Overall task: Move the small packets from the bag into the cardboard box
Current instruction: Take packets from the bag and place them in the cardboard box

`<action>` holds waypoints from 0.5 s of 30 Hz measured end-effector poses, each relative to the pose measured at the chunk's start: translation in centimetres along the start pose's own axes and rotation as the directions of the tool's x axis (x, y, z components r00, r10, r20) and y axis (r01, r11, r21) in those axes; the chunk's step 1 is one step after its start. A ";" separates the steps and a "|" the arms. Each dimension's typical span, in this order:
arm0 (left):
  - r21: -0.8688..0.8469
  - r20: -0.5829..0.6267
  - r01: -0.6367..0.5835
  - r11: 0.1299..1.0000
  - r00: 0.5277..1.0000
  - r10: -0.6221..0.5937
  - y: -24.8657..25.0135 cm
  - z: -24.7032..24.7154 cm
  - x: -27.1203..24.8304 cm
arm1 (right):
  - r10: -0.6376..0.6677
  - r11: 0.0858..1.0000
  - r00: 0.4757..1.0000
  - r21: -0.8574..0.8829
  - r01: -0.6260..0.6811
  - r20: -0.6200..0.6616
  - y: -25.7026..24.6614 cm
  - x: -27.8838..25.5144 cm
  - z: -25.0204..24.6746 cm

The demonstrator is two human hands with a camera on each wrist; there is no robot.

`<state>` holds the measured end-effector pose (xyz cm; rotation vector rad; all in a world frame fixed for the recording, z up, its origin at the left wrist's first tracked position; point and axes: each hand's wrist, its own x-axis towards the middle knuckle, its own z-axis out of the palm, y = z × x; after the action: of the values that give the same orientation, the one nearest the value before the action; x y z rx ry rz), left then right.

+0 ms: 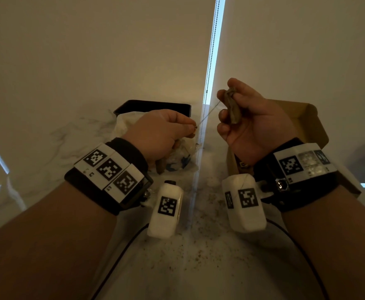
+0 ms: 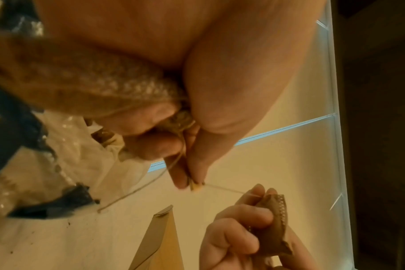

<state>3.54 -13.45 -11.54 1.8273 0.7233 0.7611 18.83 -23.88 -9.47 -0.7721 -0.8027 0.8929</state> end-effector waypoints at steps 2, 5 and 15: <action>0.049 0.096 -0.016 0.999 0.995 0.011 0.3 0.2 -0.4 | -0.020 1.000 0.998 -0.009 0.020 -0.052 0.1 0.3 -0.2; 0.075 0.220 -0.067 0.995 0.974 0.049 0.6 0.5 -0.8 | -0.012 0.998 0.988 -0.064 0.002 -0.156 0.5 0.7 -0.6; -0.420 0.152 -0.039 0.907 0.982 0.113 1.0 0.8 -0.7 | 0.045 0.901 0.988 -0.422 -0.103 -0.144 2.3 1.0 -0.2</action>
<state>3.91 -14.75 -10.97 1.5118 0.3430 0.7319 18.57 -22.12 -11.29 -1.2445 -0.8689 0.7291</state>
